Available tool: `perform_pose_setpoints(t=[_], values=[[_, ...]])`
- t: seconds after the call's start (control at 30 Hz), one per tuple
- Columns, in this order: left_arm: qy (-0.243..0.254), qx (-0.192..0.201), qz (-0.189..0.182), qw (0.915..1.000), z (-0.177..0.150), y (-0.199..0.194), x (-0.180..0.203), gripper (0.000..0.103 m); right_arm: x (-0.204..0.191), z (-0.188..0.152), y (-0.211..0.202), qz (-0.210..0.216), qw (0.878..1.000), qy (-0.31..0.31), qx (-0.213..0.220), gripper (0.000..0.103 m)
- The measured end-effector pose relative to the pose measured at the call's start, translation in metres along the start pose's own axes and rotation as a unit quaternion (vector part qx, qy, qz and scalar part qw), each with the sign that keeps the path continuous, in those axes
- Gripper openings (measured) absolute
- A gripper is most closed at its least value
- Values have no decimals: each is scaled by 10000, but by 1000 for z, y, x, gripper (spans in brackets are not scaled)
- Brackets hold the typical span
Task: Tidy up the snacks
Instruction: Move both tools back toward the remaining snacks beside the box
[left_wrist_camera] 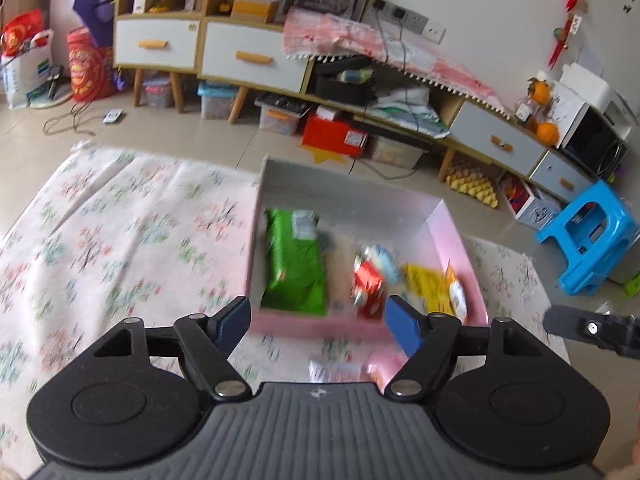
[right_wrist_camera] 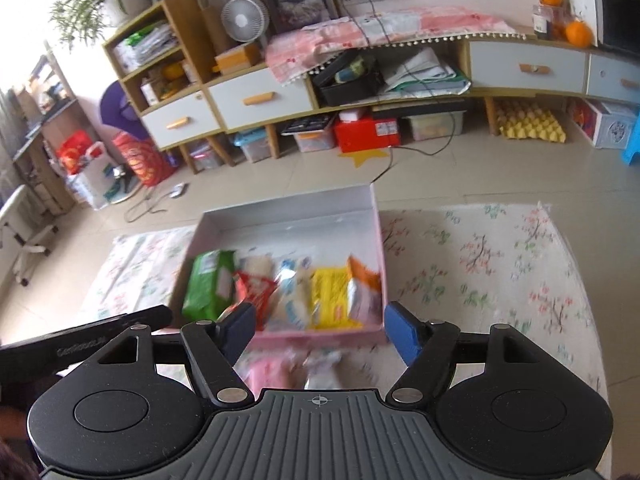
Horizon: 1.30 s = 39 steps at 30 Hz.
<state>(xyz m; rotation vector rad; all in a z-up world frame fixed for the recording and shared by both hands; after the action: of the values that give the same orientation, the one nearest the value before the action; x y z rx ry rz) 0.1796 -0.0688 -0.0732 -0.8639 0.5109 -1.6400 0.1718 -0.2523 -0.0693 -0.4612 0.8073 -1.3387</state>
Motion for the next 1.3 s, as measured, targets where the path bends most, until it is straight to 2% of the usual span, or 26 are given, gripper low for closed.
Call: perform_pose_setpoints(t=[0.17,0.3,0.47,0.63,0.83,1.0,1.2,1.27,1.3], values=[[-50,-484,7,9988,-35,-9,0,73,-5,-33,-21,31,9999,10,-133,75],[113,-507,-78,9986,-55,-20,8,80,-1,-55,-33,44,9997,145,-169,75],[252,-502,-214,9982,-73,-18,16,79,3,-72,-31,-82,9991,249,-329,75],[377,-514,-287,9976,-77,-6,23,79,-1,-77,-30,128,9981,431,-416,75],[512,-729,-293,9956,-96,15,32,79,-3,-80,-22,-76,9986,247,-469,80],[597,-699,-282,9954,-107,21,37,79,-4,-85,-16,-131,9981,197,-560,80],[1006,-654,-175,9926,-119,29,46,80,1,-82,-15,-287,9981,184,-510,80],[1073,-644,-206,9919,-119,30,48,71,3,-83,-13,-342,9979,159,-525,80],[1066,-703,-263,9915,-118,29,48,60,4,-83,-12,-376,9978,131,-534,80]])
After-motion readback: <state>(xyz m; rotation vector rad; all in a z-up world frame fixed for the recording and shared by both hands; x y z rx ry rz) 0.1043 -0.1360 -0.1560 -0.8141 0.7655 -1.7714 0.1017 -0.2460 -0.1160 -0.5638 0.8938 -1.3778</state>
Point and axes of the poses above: each gripper's, at about its wrist camera, not at the fingertips, and y roughly the way its jaws point, x to its right, z to its top, the point moved 9 cm from there along y, roughly the way its jaws point, and after that the axes turned 5 degrees about -y, right-handed, at the moved point
